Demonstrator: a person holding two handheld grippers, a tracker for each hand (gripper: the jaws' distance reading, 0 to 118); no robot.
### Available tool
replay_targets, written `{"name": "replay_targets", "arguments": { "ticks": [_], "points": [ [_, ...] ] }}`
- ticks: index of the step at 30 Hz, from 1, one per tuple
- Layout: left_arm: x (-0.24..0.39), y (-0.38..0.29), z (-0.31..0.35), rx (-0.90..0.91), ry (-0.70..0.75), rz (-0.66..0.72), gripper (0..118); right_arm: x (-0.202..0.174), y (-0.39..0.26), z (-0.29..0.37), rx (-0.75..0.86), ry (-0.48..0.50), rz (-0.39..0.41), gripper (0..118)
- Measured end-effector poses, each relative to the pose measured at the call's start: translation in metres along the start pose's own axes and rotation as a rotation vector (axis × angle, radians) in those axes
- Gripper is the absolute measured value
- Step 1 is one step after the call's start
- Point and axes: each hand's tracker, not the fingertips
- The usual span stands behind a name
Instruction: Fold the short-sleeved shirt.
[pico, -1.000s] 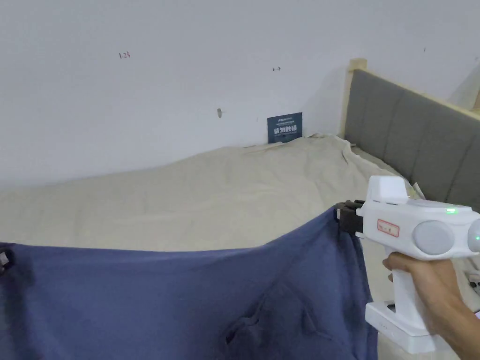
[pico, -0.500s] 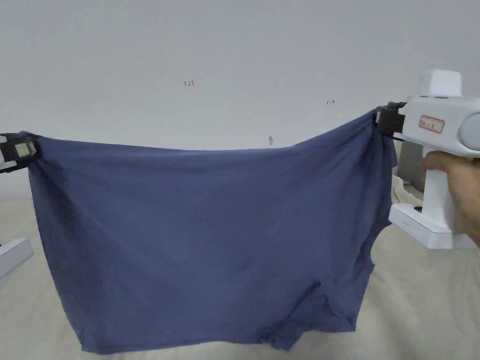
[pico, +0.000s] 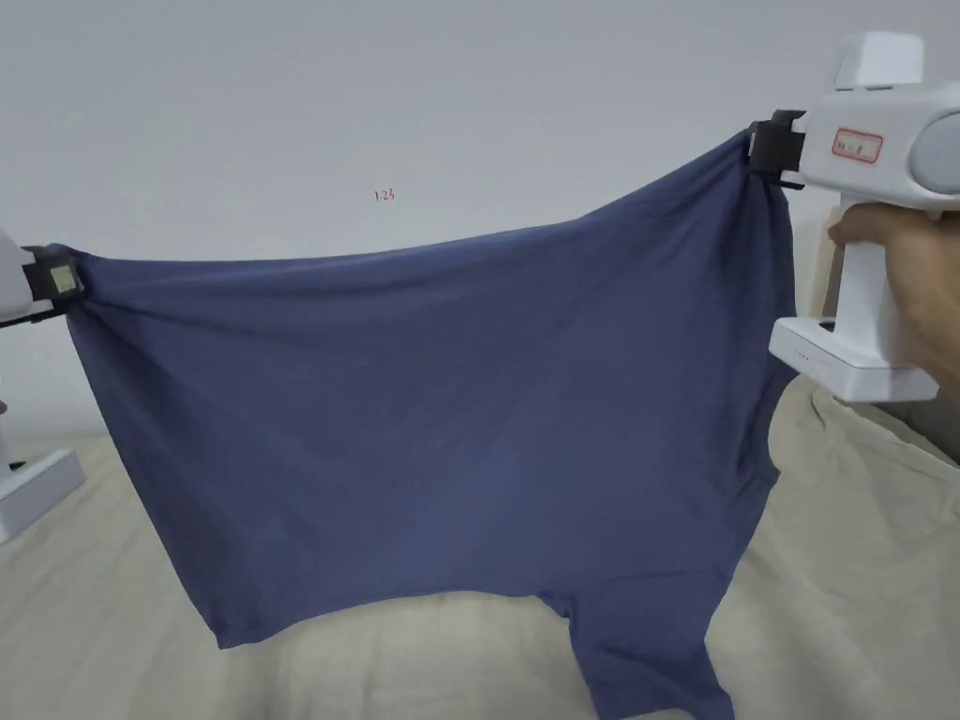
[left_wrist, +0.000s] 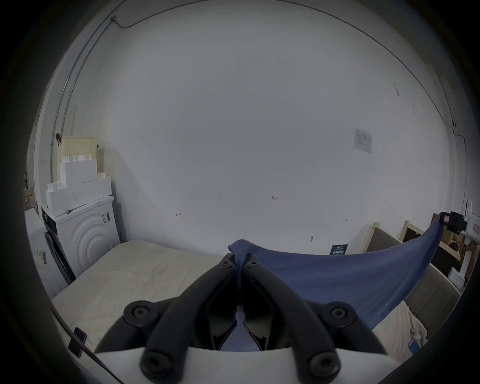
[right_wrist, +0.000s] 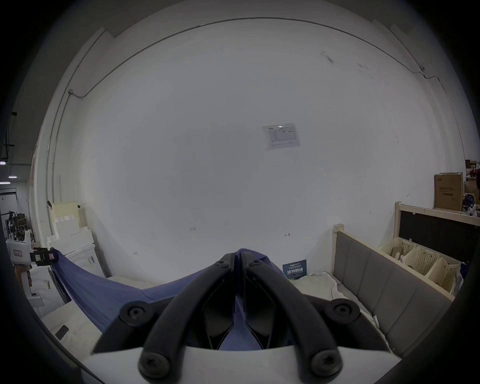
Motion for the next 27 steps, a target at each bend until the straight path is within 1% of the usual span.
{"name": "replay_targets", "arguments": {
  "ticks": [8, 11, 14, 16, 18, 24, 27],
  "points": [
    [-0.012, -0.091, -0.011, -0.131, -0.004, 0.020, 0, 0.028, -0.105, 0.004, -0.177, -0.007, -0.014, 3],
    [-0.012, -0.134, 0.000, -0.179, -0.008, 0.018, 0, 0.039, -0.149, 0.017, -0.248, -0.015, -0.038, 3],
    [-0.013, -0.175, 0.016, -0.224, -0.010, 0.047, 0, 0.049, -0.190, 0.034, -0.298, -0.017, -0.072, 3],
    [-0.016, -0.203, 0.027, -0.255, -0.008, 0.052, 0, 0.053, -0.215, 0.052, -0.342, -0.015, -0.065, 3],
    [-0.014, -0.226, 0.045, -0.290, -0.006, 0.028, 0, 0.057, -0.237, 0.071, -0.373, -0.011, -0.065, 3],
    [-0.014, -0.299, 0.098, -0.390, -0.004, 0.017, 0, 0.065, -0.299, 0.138, -0.463, -0.011, -0.093, 3],
    [-0.017, -0.333, 0.127, -0.446, 0.003, 0.020, 0, 0.068, -0.326, 0.174, -0.505, -0.012, -0.128, 3]
  ]
}}
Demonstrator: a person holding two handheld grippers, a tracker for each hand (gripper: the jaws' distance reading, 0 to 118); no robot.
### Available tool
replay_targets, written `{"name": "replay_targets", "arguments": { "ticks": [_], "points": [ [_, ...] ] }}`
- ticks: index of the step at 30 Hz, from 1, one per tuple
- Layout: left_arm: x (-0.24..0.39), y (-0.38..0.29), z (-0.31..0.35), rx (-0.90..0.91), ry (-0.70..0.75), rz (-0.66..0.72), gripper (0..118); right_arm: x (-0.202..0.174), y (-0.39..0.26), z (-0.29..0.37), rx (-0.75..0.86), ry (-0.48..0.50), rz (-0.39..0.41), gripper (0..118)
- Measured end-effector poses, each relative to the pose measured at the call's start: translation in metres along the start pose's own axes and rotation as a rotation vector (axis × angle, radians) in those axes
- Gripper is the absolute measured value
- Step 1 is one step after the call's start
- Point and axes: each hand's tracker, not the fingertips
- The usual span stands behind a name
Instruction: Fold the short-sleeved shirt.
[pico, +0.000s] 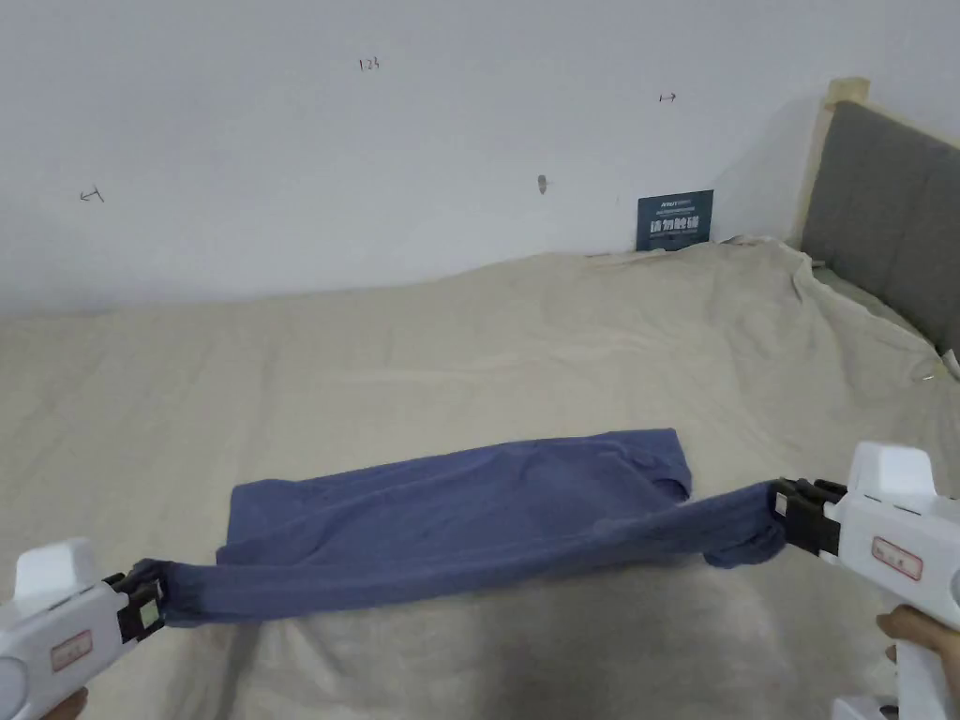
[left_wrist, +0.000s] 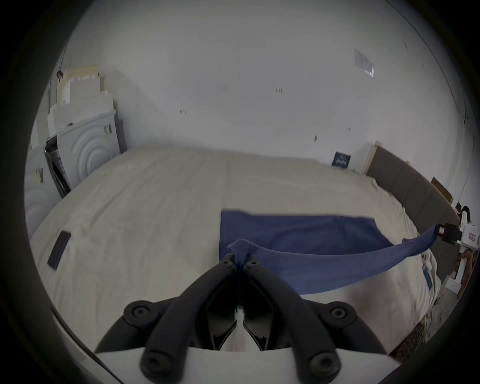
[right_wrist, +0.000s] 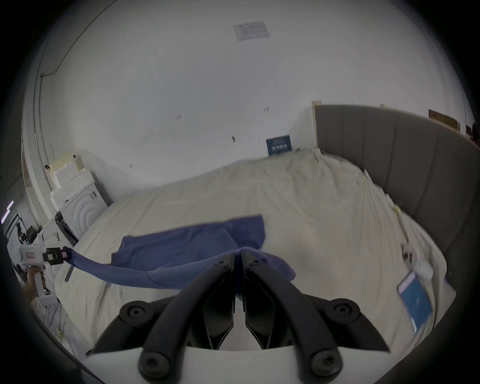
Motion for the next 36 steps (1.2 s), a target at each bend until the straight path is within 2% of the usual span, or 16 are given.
{"name": "replay_targets", "arguments": {
  "ticks": [10, 17, 20, 26, 32, 34, 36],
  "points": [
    [-0.036, -0.108, 0.026, -0.127, 0.039, 0.043, 0, 0.012, -0.107, 0.073, -0.122, -0.004, -0.055, 3],
    [-0.049, -0.145, 0.043, -0.181, 0.052, 0.017, 0, 0.005, -0.155, 0.105, -0.206, -0.010, 0.001, 3],
    [-0.047, -0.157, 0.044, -0.201, 0.057, 0.023, 0, 0.005, -0.165, 0.107, -0.226, -0.029, 0.000, 3],
    [-0.038, -0.176, 0.030, -0.259, 0.083, -0.010, 0, 0.005, -0.179, 0.082, -0.312, -0.132, 0.021, 3],
    [-0.037, -0.185, 0.020, -0.309, 0.109, 0.027, 0, 0.000, -0.200, 0.059, -0.401, -0.193, 0.037, 3],
    [-0.036, -0.189, 0.015, -0.321, 0.111, 0.030, 6, -0.001, -0.204, 0.058, -0.406, -0.193, 0.039, 4],
    [-0.036, -0.190, 0.014, -0.342, 0.113, 0.034, 18, -0.003, -0.201, 0.060, -0.407, -0.197, 0.053, 9]
  ]
}}
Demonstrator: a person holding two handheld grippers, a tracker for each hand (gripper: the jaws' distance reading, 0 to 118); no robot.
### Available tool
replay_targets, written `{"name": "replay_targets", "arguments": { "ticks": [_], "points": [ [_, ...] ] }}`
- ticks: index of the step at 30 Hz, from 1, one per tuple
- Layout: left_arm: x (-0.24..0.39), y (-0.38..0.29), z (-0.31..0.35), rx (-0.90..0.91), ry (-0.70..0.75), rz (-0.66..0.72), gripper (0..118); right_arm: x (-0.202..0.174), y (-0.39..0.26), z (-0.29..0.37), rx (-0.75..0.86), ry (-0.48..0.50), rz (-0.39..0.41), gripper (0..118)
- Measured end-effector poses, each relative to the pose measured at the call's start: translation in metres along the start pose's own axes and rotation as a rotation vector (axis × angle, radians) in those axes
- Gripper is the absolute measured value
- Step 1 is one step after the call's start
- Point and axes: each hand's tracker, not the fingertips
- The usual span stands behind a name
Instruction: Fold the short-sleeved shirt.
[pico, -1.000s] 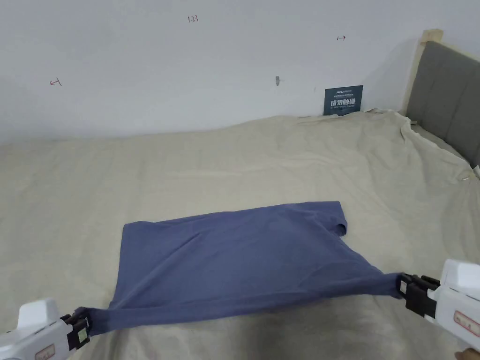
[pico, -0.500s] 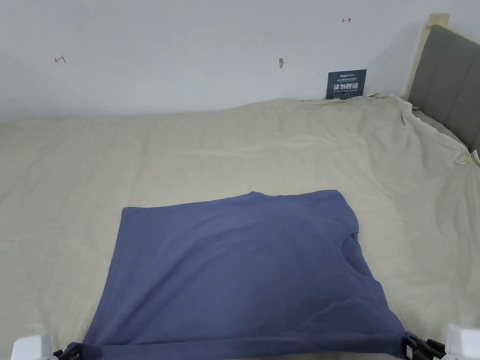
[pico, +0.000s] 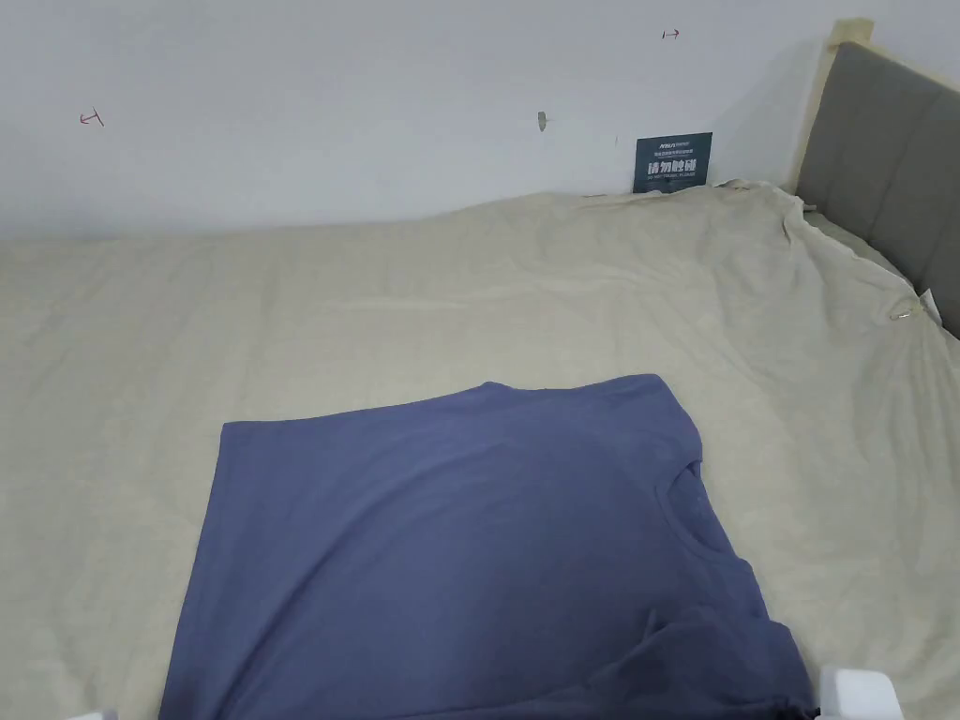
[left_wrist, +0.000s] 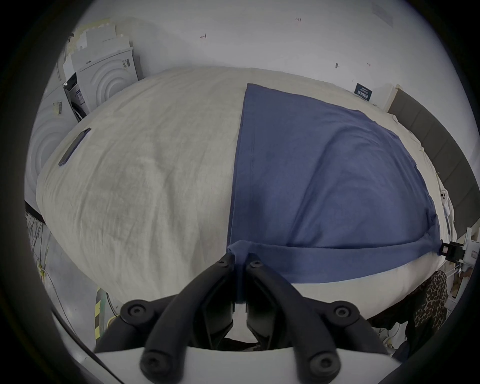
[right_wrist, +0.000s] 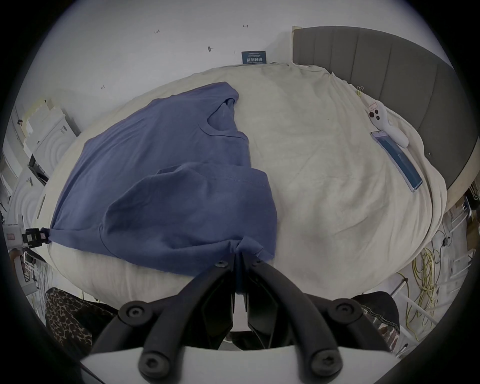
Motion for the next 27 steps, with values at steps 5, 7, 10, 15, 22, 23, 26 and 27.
{"name": "replay_targets", "arguments": {
  "ticks": [5, 7, 10, 15, 22, 23, 26, 27],
  "points": [
    [0.001, 0.003, 0.018, 0.026, 0.034, 0.044, 102, -0.003, 0.014, 0.021, 0.042, -0.033, 0.018, 88],
    [0.005, 0.012, 0.036, 0.097, 0.047, 0.059, 112, -0.004, 0.027, 0.038, 0.123, -0.006, 0.021, 92],
    [0.009, 0.032, 0.065, 0.221, 0.005, 0.058, 112, -0.013, 0.055, 0.066, 0.222, 0.013, 0.027, 94],
    [0.031, 0.067, 0.111, 0.393, -0.020, 0.035, 112, -0.037, 0.096, 0.109, 0.421, 0.070, 0.028, 102],
    [0.066, 0.093, 0.145, 0.593, -0.003, 0.014, 109, -0.074, 0.124, 0.148, 0.604, 0.051, 0.092, 101],
    [0.069, 0.093, 0.148, 0.612, -0.003, 0.009, 106, -0.078, 0.125, 0.151, 0.621, 0.042, 0.103, 100],
    [0.082, 0.090, 0.153, 0.686, 0.007, -0.051, 71, -0.089, 0.124, 0.161, 0.679, 0.042, 0.112, 69],
    [0.086, 0.088, 0.154, 0.703, 0.012, -0.067, 56, -0.091, 0.123, 0.163, 0.699, 0.031, 0.121, 51]
  ]
}}
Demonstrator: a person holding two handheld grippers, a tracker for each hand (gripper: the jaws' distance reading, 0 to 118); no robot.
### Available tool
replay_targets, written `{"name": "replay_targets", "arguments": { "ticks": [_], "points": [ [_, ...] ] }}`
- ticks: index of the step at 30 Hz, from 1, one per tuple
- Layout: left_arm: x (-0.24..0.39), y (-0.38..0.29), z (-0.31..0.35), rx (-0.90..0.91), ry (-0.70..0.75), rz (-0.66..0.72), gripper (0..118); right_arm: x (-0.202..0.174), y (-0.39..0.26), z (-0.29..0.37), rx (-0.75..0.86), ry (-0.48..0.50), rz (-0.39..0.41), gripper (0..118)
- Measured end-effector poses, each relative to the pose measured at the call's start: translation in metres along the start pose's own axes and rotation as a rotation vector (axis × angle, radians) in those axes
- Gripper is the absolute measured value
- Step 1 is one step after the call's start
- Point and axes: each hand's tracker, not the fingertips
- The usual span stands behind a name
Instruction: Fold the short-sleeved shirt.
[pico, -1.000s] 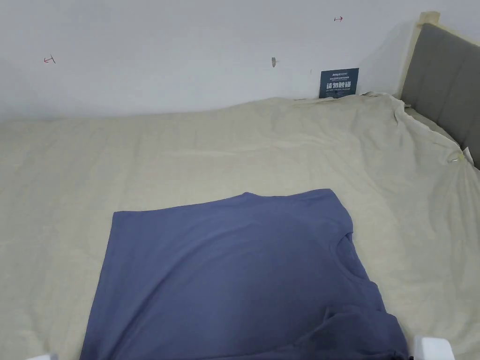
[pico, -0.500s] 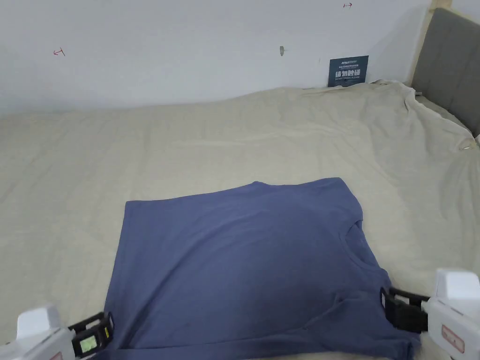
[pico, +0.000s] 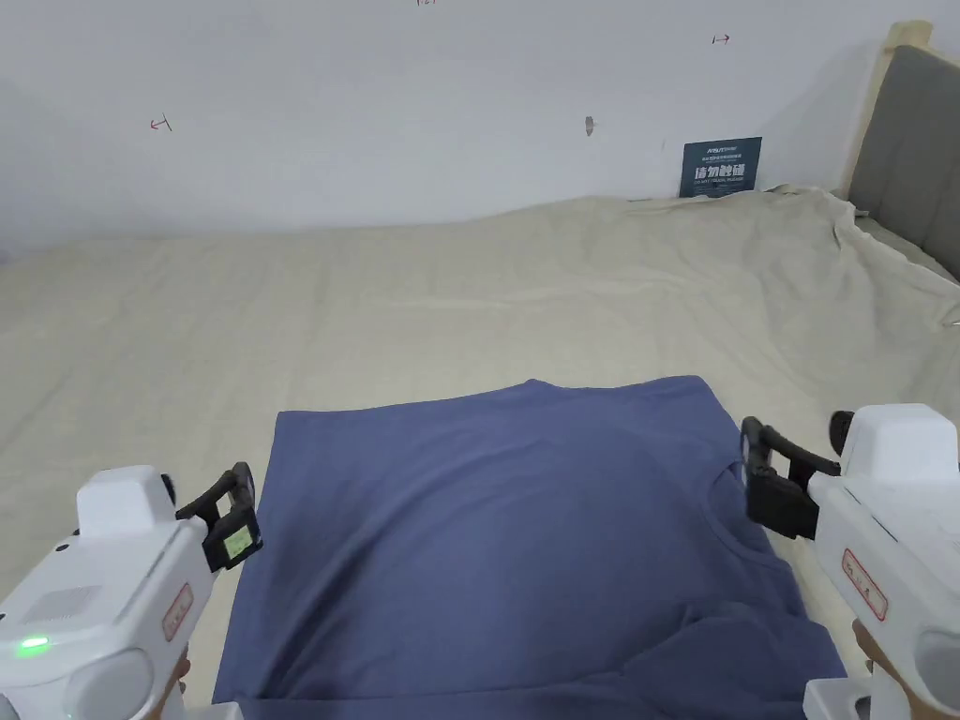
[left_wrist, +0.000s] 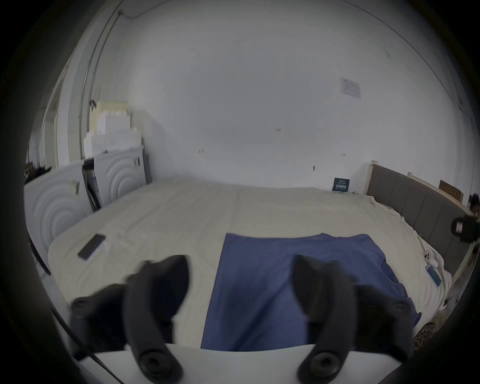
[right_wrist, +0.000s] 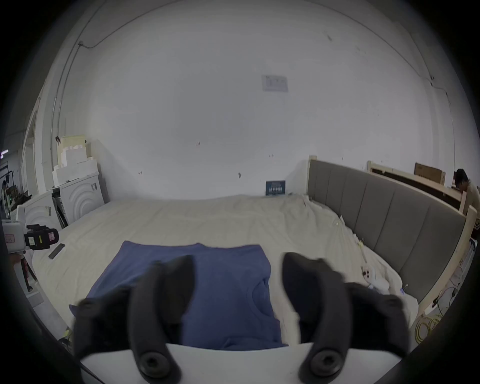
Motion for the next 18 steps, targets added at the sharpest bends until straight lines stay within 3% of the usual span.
{"name": "replay_targets", "arguments": {
  "ticks": [1, 2, 4, 13, 18],
  "points": [
    [0.003, 0.000, 0.002, -0.002, -0.005, 0.005, 37, -0.002, 0.001, 0.000, 0.017, -0.007, 0.018, 23],
    [0.004, 0.001, 0.003, 0.000, -0.017, 0.008, 23, -0.004, 0.001, 0.001, 0.030, -0.013, 0.032, 5],
    [0.004, 0.001, 0.004, 0.007, -0.062, 0.048, 0, -0.008, 0.002, 0.005, 0.057, -0.021, 0.048, 0],
    [-0.007, -0.001, 0.003, -0.030, -0.082, 0.063, 0, -0.001, 0.002, 0.001, 0.057, -0.011, 0.047, 0],
    [-0.028, -0.016, -0.013, -0.235, -0.093, 0.128, 0, 0.005, -0.005, -0.003, 0.023, -0.012, 0.045, 0]
  ]
}}
